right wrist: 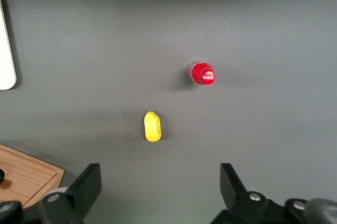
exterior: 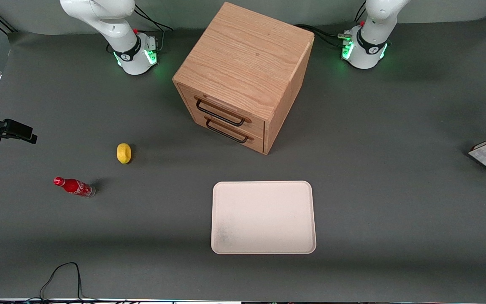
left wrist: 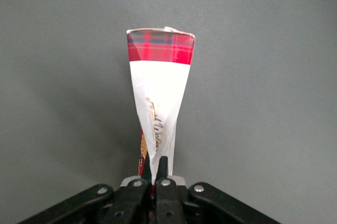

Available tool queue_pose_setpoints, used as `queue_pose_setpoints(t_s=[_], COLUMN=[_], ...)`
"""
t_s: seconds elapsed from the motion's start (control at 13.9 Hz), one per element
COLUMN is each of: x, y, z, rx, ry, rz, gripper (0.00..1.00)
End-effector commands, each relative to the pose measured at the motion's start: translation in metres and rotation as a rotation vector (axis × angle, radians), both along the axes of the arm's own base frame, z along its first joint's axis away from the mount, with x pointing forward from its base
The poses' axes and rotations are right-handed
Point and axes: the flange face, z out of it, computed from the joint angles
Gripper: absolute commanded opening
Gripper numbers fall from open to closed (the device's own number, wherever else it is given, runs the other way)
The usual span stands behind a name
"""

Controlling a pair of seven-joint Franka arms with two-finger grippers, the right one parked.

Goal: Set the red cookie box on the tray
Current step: 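Lift the box with the left gripper and carry it toward the tray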

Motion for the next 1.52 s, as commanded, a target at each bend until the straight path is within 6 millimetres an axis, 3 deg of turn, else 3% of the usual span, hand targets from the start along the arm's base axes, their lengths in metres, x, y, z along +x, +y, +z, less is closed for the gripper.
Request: queue_pose_setpoints(t_s=[0.0, 0.29, 0.43, 0.58, 0.72, 1.01, 1.3, 1.44], x=[-0.009, -0.013, -0.019, -0.020, -0.014, 0.041, 0.084, 0.098], y=[0.011, 0.019, 0.014, 0.004, -0.014, -0.113, -0.254, -0.326], z=[0.085, 0.196, 0.239, 0.267, 0.282, 0.297, 0.313, 0.314], rx=[0.008, 0.041, 0.061, 0.067, 0.068, 0.027, 0.014, 0.015], ry=[0.024, 0.058, 0.061, 0.053, 0.040, 0.011, 0.056, 0.076], rz=[-0.033, -0.053, -0.057, -0.067, -0.097, -0.311, -0.530, -0.551], gripper=[0.00, 0.00, 0.00, 0.00, 0.00, 0.00, 0.00, 0.00])
